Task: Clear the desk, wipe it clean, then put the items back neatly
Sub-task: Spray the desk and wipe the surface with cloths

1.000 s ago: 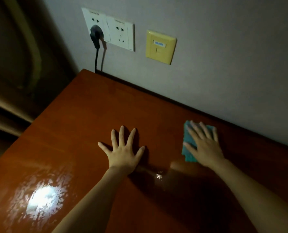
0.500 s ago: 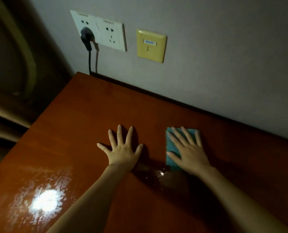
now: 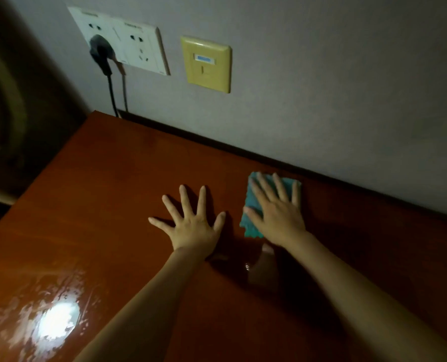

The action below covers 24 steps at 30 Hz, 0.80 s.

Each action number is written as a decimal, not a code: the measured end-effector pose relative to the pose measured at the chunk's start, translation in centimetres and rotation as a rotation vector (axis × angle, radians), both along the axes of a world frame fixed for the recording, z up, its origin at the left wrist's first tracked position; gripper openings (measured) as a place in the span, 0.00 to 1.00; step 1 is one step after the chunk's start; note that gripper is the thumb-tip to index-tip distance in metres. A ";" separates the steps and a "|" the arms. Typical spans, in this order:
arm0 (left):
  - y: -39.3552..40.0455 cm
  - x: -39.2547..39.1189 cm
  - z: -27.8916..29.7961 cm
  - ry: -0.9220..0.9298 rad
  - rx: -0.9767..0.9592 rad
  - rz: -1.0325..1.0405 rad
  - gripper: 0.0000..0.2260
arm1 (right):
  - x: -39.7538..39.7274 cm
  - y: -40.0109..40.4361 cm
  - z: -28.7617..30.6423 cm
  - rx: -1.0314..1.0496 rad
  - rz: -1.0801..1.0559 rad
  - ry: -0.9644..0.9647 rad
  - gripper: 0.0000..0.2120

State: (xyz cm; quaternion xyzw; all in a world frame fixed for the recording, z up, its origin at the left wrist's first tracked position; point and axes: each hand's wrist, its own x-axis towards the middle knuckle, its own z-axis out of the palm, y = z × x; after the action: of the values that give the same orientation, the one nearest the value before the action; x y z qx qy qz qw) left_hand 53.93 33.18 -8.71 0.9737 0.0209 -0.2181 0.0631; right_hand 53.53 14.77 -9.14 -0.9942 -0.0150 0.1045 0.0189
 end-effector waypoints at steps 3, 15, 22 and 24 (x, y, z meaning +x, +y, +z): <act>0.0 0.1 0.1 0.022 -0.007 0.005 0.33 | -4.0 -3.1 -0.7 0.027 0.245 0.029 0.35; -0.2 -0.1 -0.3 -0.015 -0.011 -0.014 0.32 | 1.5 -3.9 -0.3 0.028 -0.339 -0.002 0.34; -0.7 -2.3 0.1 0.016 -0.054 -0.099 0.30 | -7.8 -1.1 -0.5 0.056 0.175 0.007 0.35; -1.0 -3.5 0.2 0.030 -0.062 -0.150 0.30 | -10.4 -4.1 -0.5 0.041 0.175 0.032 0.34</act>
State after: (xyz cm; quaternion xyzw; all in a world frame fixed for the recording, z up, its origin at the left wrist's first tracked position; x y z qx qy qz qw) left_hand 50.42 32.20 -8.54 0.9667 -0.0578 -0.2372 0.0767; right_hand 43.08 10.67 -9.63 -0.9867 -0.1036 0.1214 0.0304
